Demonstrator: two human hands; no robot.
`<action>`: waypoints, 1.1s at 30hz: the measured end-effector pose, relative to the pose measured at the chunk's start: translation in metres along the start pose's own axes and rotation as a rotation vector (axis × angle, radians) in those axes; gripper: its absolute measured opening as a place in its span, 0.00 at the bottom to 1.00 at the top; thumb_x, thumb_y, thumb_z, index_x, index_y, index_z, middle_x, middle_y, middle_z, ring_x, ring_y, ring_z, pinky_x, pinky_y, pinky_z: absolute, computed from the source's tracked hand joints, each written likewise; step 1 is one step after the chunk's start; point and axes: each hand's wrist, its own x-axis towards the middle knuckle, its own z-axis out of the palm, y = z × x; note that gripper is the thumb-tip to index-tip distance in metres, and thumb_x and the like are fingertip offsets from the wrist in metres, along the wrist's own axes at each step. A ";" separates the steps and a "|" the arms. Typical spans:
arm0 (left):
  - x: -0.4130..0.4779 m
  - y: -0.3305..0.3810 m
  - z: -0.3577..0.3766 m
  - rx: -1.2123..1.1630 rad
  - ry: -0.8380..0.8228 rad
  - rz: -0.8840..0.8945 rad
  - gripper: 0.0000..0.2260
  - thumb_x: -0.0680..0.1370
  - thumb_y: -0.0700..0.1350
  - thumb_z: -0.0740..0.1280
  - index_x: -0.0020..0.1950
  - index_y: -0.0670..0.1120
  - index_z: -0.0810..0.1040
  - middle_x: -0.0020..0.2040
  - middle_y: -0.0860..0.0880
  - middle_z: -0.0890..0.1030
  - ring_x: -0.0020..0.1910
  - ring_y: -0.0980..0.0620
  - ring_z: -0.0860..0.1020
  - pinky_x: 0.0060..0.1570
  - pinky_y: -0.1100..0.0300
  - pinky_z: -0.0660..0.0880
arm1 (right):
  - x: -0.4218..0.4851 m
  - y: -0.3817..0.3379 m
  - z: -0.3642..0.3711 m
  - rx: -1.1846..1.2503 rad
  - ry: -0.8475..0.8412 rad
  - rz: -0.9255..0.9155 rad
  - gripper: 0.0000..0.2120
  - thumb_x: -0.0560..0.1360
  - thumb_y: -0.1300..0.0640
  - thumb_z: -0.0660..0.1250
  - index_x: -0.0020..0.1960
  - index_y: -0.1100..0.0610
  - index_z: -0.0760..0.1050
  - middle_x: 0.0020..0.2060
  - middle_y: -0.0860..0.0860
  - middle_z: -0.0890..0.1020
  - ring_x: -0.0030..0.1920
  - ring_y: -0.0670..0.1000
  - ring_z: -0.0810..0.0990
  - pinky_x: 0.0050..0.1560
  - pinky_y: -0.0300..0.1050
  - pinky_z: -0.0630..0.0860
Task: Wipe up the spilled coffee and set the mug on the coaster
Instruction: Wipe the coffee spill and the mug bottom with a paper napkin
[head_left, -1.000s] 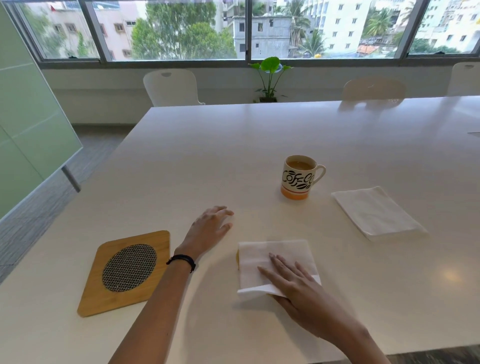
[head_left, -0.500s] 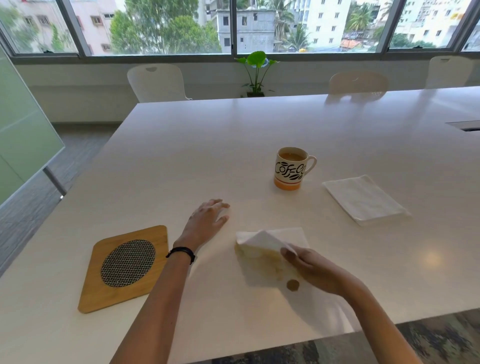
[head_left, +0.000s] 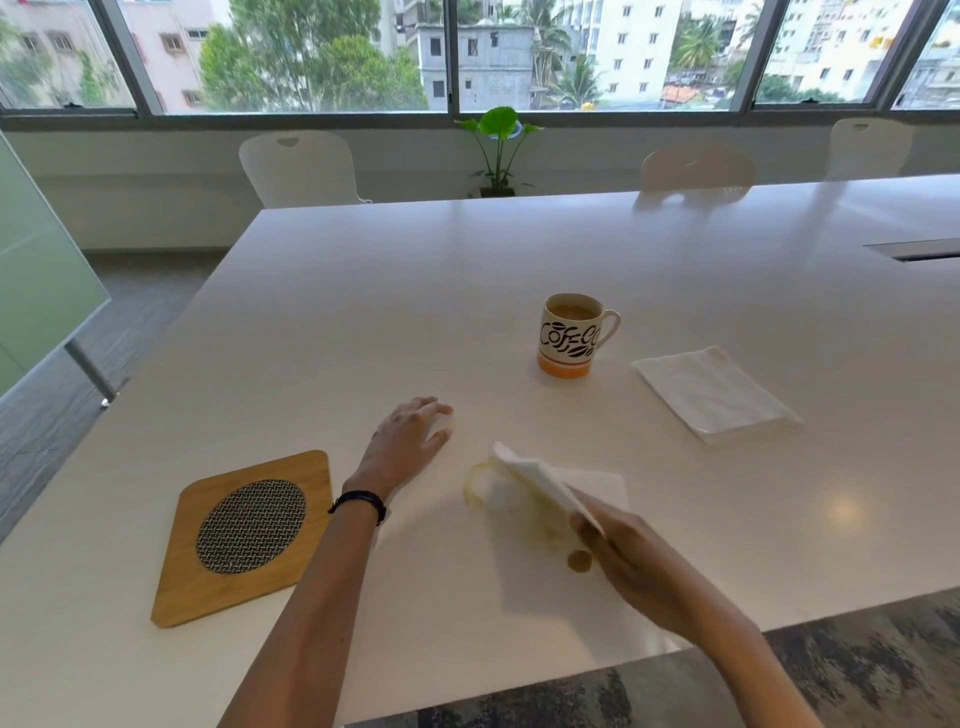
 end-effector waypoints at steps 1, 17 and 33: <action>0.000 0.000 0.000 -0.003 0.000 -0.003 0.14 0.78 0.49 0.62 0.63 0.51 0.73 0.69 0.50 0.70 0.67 0.49 0.68 0.64 0.50 0.66 | -0.001 0.002 0.008 -0.070 -0.021 0.000 0.25 0.76 0.38 0.44 0.72 0.41 0.56 0.70 0.46 0.67 0.61 0.40 0.72 0.67 0.47 0.69; 0.002 -0.003 0.003 0.007 0.011 0.012 0.14 0.78 0.49 0.62 0.63 0.50 0.73 0.69 0.49 0.70 0.68 0.48 0.68 0.64 0.50 0.66 | -0.003 0.009 0.043 -0.534 -0.098 -0.034 0.23 0.80 0.44 0.40 0.71 0.38 0.32 0.69 0.39 0.28 0.68 0.38 0.25 0.67 0.38 0.25; 0.001 -0.003 0.003 0.006 0.009 0.011 0.14 0.78 0.49 0.61 0.63 0.51 0.73 0.70 0.49 0.70 0.69 0.49 0.67 0.65 0.51 0.65 | -0.014 -0.002 -0.039 0.467 0.639 0.128 0.21 0.76 0.42 0.52 0.47 0.54 0.77 0.36 0.52 0.84 0.35 0.47 0.82 0.29 0.36 0.76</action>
